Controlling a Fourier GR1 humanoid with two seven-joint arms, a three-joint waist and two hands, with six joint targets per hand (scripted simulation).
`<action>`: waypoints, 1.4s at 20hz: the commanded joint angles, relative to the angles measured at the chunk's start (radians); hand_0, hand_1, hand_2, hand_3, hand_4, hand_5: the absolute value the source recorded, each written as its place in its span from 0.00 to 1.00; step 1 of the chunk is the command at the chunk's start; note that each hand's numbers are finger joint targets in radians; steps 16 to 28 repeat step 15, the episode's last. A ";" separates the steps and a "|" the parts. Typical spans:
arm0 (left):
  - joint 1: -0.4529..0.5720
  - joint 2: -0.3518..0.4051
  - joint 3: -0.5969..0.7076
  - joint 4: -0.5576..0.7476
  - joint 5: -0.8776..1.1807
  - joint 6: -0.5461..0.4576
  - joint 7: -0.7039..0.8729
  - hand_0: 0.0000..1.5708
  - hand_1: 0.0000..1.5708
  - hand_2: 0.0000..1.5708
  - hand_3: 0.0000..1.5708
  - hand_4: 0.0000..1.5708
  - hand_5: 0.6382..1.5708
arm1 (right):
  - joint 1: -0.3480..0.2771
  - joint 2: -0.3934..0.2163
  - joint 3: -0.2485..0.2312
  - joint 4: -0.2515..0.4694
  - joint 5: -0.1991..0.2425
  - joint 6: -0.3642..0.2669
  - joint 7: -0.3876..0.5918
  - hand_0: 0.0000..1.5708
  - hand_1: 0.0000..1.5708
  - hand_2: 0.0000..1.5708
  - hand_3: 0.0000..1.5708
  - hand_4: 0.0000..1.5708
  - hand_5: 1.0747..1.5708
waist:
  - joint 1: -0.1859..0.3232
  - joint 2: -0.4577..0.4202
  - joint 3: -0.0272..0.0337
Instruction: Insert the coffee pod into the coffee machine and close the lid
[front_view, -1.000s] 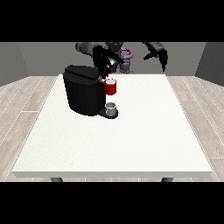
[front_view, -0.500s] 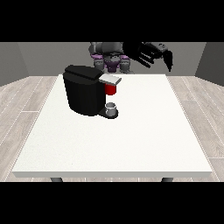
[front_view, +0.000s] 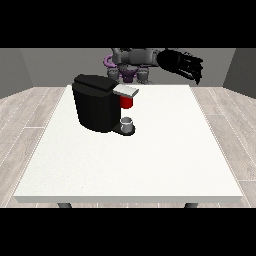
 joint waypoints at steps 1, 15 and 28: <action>0.049 0.019 0.024 -0.002 0.016 -0.008 -0.007 0.00 0.00 0.00 0.00 0.19 1.00 | -0.017 -0.010 -0.015 0.058 -0.028 0.056 -0.049 0.00 0.00 0.00 0.00 0.06 1.00 | -0.025 -0.013 -0.0003; 0.164 -0.023 0.027 0.045 0.008 0.042 0.006 0.00 0.00 0.00 0.00 0.17 1.00 | 0.197 0.257 0.159 0.025 -0.061 -0.012 -0.279 0.00 0.00 0.00 0.00 0.17 1.00 | -0.198 -0.194 -0.0001; 0.164 -0.023 0.027 0.045 0.008 0.042 0.006 0.00 0.00 0.00 0.00 0.17 1.00 | 0.197 0.257 0.159 0.025 -0.061 -0.012 -0.279 0.00 0.00 0.00 0.00 0.17 1.00 | -0.198 -0.194 -0.0001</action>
